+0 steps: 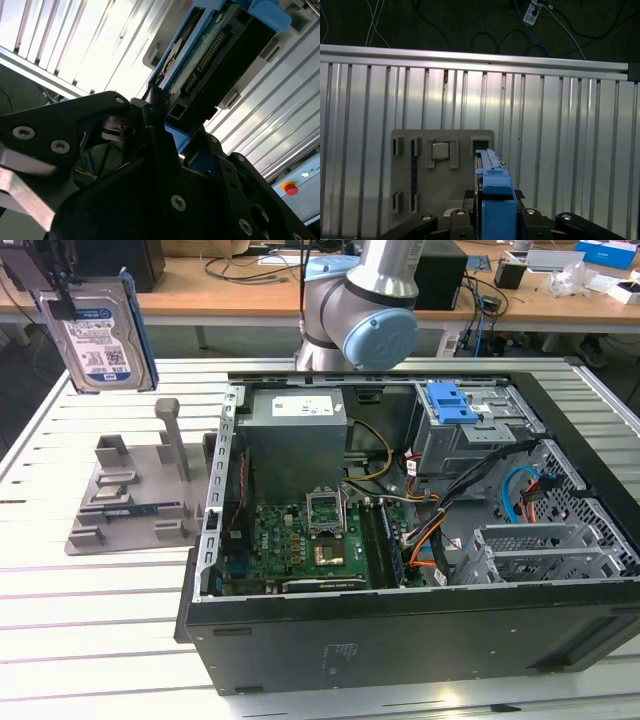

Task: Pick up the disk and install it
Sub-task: 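Pick up the disk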

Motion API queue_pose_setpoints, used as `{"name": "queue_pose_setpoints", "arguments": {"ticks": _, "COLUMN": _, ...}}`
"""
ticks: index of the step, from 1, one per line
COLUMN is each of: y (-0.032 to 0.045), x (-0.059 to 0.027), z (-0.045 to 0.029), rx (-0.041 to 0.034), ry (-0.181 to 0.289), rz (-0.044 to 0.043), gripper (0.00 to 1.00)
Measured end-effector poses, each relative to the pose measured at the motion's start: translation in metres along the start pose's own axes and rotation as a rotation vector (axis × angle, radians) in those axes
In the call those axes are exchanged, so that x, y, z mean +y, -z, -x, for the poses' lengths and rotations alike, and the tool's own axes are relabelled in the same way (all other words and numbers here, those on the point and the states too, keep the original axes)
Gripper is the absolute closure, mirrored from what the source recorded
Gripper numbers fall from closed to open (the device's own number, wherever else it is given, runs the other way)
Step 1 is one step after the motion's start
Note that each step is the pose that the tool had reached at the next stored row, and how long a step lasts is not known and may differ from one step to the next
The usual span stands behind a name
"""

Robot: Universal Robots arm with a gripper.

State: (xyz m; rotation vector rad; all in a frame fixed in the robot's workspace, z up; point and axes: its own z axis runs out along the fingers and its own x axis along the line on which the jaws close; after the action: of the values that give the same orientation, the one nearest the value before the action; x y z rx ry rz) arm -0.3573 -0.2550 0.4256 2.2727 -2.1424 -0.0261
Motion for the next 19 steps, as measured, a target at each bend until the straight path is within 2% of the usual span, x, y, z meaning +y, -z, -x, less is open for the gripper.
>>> {"name": "queue_pose_setpoints", "arguments": {"ticks": 3, "y": 0.0074, "x": 0.0002, "z": 0.0001, "rx": 0.0000, "ry": 0.000, "rz": -0.0001, "gripper": 0.63}}
{"name": "queue_pose_setpoints", "arguments": {"ticks": 6, "y": 0.0187, "x": 0.0005, "z": 0.0005, "rx": 0.0000, "ry": 0.000, "rz": 0.0000, "gripper": 0.63}}
{"name": "queue_pose_setpoints", "arguments": {"ticks": 9, "y": 0.0499, "x": 0.0012, "z": 0.0012, "rx": 0.0000, "ry": 0.000, "rz": -0.0001, "gripper": 0.63}}
{"name": "queue_pose_setpoints", "arguments": {"ticks": 13, "y": 0.0848, "x": 0.0020, "z": 0.0023, "rx": 0.0000, "ry": 0.000, "rz": 0.0000, "gripper": 0.63}}
{"name": "queue_pose_setpoints", "arguments": {"ticks": 16, "y": 0.0931, "x": 0.0021, "z": 0.0024, "rx": 0.0000, "ry": 0.000, "rz": 0.0001, "gripper": 0.63}}
{"name": "queue_pose_setpoints", "arguments": {"ticks": 19, "y": 0.0939, "x": 0.0022, "z": 0.0024, "rx": 0.0000, "ry": 0.000, "rz": -0.0001, "gripper": 0.63}}
